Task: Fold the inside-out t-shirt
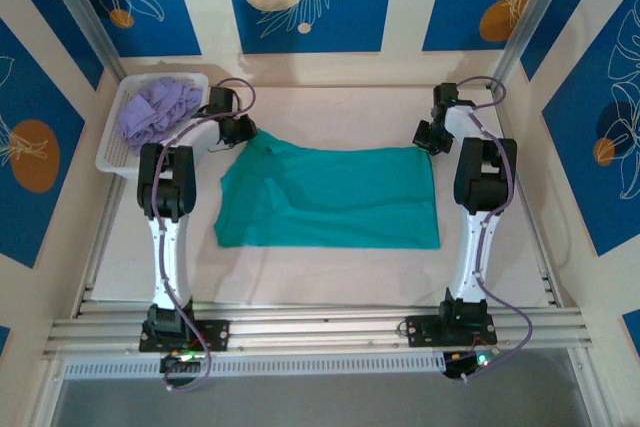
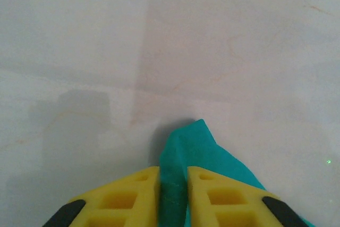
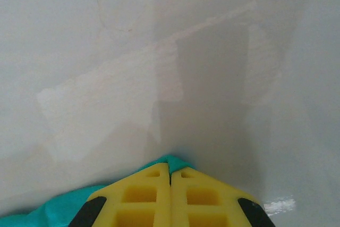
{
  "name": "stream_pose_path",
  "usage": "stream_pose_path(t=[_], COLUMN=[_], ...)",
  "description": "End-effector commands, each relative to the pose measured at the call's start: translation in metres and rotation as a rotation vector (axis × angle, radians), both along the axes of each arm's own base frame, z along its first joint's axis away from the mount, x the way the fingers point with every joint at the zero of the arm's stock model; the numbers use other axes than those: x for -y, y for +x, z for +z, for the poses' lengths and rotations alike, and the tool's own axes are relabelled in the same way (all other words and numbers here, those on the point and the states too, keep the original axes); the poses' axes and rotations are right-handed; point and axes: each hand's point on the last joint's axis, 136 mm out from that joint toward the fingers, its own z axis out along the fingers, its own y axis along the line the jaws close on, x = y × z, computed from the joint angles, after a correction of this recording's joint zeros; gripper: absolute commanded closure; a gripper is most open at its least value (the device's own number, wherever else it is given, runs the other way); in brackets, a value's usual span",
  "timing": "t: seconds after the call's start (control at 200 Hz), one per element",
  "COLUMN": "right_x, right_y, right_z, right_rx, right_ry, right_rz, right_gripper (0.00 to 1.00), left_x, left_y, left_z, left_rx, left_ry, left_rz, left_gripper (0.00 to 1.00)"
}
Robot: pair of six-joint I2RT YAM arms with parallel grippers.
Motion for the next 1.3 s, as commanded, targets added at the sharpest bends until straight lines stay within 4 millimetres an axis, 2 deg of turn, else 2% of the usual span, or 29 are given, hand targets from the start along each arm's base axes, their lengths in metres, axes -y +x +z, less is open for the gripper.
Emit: stream_pose_path(t=[0.0, 0.14, 0.205, 0.315, 0.475, 0.58, 0.655, 0.875, 1.075, 1.29], right_x=[-0.006, -0.004, -0.003, -0.001, -0.005, -0.004, -0.003, 0.006, 0.01, 0.005], right_y=[-0.006, -0.005, -0.005, -0.004, 0.0, -0.004, -0.01, -0.038, -0.065, -0.095], right_z=[0.009, 0.015, 0.018, 0.026, 0.047, 0.061, 0.07, 0.093, 0.097, 0.091], right_rx=[0.002, 0.016, 0.025, 0.055, 0.131, 0.171, 0.194, 0.241, 0.248, 0.232], right_ry=[0.02, 0.015, 0.013, 0.012, 0.019, 0.01, 0.0, -0.002, 0.015, 0.043], right_rz=[0.032, 0.029, 0.028, 0.04, 0.075, 0.083, 0.085, 0.051, 0.013, -0.013], right_gripper=[0.95, 0.95, 0.96, 0.96, 0.97, 0.98, 0.98, 0.99, 0.99, 0.99], left_x=[-0.005, -0.008, -0.008, -0.007, -0.007, -0.008, -0.009, -0.012, -0.015, -0.029], left_y=[0.003, 0.004, 0.005, 0.003, -0.014, -0.032, -0.05, -0.112, -0.164, -0.207], left_z=[0.013, 0.021, 0.028, 0.05, 0.092, 0.118, 0.13, 0.162, 0.168, 0.16], left_rx=[0.014, 0.027, 0.041, 0.08, 0.157, 0.201, 0.208, 0.239, 0.195, 0.127], left_ry=[-0.011, -0.012, -0.014, -0.032, -0.063, -0.087, -0.101, -0.199, -0.256, -0.235], left_rz=[-0.007, -0.004, -0.003, -0.008, -0.005, 0.001, 0.006, 0.031, 0.042, 0.055], left_gripper=[0.89, 0.99, 1.0, 1.0, 1.0, 1.0, 1.0, 1.0, 1.0, 1.0])
